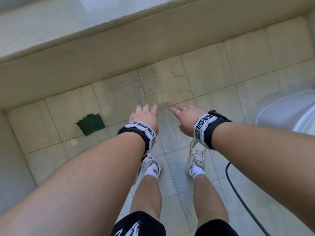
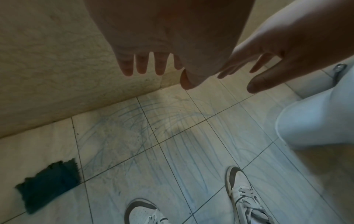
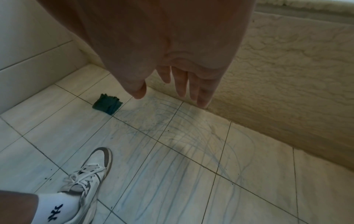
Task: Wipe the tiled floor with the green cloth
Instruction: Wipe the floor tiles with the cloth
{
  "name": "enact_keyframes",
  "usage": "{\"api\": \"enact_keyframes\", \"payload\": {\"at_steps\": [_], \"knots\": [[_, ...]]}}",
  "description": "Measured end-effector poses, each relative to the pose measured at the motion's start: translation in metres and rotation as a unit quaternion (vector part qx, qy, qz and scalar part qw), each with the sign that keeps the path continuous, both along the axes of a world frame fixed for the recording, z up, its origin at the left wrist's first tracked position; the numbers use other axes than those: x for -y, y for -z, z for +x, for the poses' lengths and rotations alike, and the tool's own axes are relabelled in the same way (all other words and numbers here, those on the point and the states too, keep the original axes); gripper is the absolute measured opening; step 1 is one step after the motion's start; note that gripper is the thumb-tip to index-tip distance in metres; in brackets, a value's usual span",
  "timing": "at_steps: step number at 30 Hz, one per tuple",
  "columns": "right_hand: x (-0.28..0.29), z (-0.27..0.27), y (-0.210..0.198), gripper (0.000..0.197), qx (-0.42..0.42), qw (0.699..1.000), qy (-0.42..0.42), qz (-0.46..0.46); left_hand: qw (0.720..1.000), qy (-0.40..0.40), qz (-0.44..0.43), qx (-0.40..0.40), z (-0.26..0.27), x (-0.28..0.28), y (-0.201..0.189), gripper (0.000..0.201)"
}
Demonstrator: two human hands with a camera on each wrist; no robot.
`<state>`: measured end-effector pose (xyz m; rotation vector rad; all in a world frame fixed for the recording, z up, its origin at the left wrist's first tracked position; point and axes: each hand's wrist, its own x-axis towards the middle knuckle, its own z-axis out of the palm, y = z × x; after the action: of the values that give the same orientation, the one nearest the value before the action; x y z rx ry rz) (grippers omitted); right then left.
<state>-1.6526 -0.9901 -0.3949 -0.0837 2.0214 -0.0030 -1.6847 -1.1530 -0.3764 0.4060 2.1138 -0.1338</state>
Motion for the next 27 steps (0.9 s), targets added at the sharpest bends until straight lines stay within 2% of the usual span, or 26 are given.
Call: {"api": "enact_keyframes", "payload": {"at_steps": [8, 16, 21, 27], "knots": [[-0.066, 0.026, -0.003, 0.092, -0.018, 0.999, -0.030, -0.010, 1.000, -0.026, -0.012, -0.002, 0.036, -0.060, -0.004, 0.085], [-0.100, 0.026, -0.011, 0.093, -0.021, 0.996, -0.082, -0.017, 0.989, -0.147, -0.012, 0.022, 0.067, -0.112, -0.007, 0.084], [-0.088, 0.032, 0.001, 0.089, -0.027, 0.994, -0.102, -0.031, 0.985, -0.170, -0.006, 0.017, 0.081, -0.099, 0.001, 0.085], [-0.052, 0.030, 0.004, 0.082, -0.025, 0.993, -0.107, -0.036, 0.982, -0.189, -0.008, 0.005, 0.084, -0.052, 0.008, 0.085]]}}
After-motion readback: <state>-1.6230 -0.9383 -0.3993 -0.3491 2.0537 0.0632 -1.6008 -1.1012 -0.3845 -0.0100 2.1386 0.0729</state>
